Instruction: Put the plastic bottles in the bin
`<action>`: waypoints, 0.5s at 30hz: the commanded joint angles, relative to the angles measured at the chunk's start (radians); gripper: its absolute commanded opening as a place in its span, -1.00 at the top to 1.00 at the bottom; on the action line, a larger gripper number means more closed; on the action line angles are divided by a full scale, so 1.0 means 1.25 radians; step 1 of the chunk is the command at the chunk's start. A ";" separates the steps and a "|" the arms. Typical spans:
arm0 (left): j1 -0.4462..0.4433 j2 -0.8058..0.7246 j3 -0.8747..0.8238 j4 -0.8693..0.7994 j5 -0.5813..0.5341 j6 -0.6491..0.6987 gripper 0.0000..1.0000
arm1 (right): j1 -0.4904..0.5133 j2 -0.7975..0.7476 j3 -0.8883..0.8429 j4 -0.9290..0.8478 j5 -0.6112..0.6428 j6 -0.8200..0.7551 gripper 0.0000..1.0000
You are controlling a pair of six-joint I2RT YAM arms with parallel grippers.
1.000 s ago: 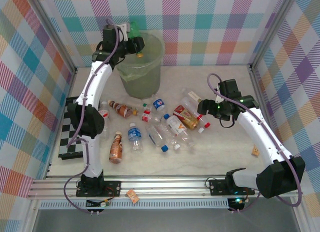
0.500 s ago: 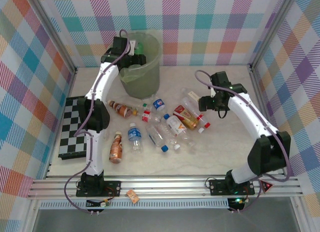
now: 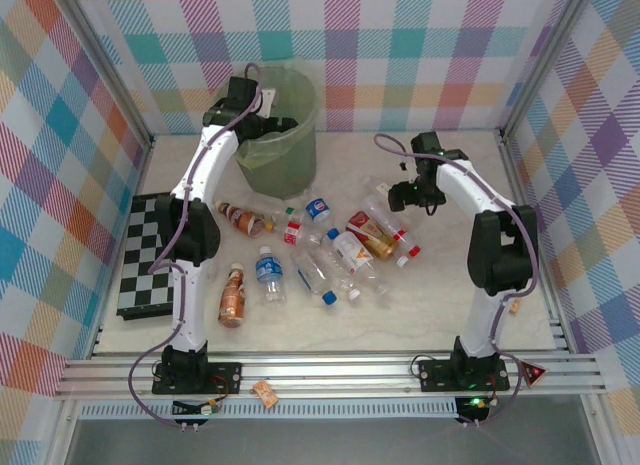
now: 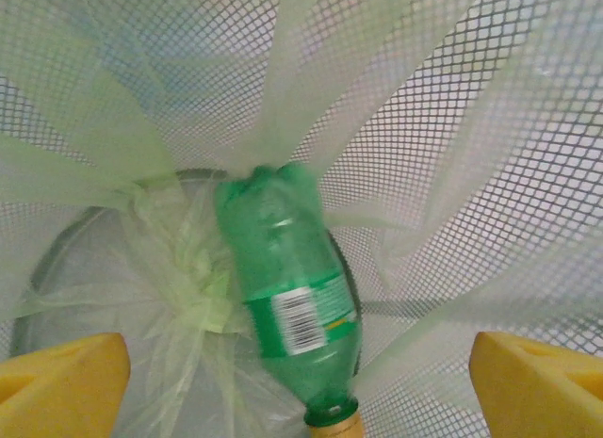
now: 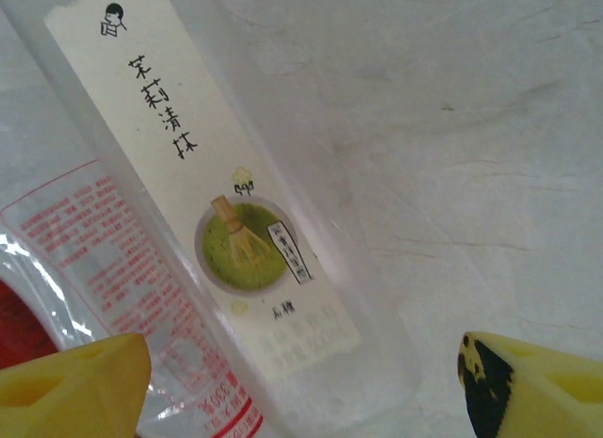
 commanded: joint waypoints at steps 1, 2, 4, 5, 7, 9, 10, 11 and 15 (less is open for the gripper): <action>-0.004 -0.045 0.019 -0.031 0.022 0.008 -0.87 | -0.008 0.024 0.024 0.013 -0.048 -0.017 -0.70; -0.004 -0.050 0.019 -0.030 0.025 0.004 -0.88 | -0.010 0.030 0.024 0.016 -0.054 -0.014 -0.70; -0.005 -0.060 0.019 -0.024 0.039 -0.003 -0.88 | -0.014 0.043 0.026 0.018 -0.055 -0.011 -0.70; -0.005 -0.064 0.019 -0.023 0.044 -0.008 -0.88 | -0.016 0.048 0.026 0.018 -0.055 -0.010 -0.70; -0.006 -0.078 0.019 -0.018 0.052 -0.014 -0.89 | -0.023 0.058 0.021 0.018 -0.055 -0.003 -0.68; -0.006 -0.095 0.019 -0.016 0.054 -0.017 -0.89 | -0.030 0.065 0.014 0.017 -0.053 -0.001 -0.63; -0.007 -0.104 0.019 -0.015 0.055 -0.017 -0.89 | -0.034 0.069 0.009 0.019 -0.055 0.002 -0.61; -0.007 -0.112 0.019 -0.013 0.054 -0.019 -0.89 | -0.038 0.071 0.003 0.024 -0.056 0.006 -0.59; -0.009 -0.145 0.016 -0.004 0.055 -0.025 -0.93 | -0.053 0.081 -0.022 0.030 -0.069 0.013 -0.49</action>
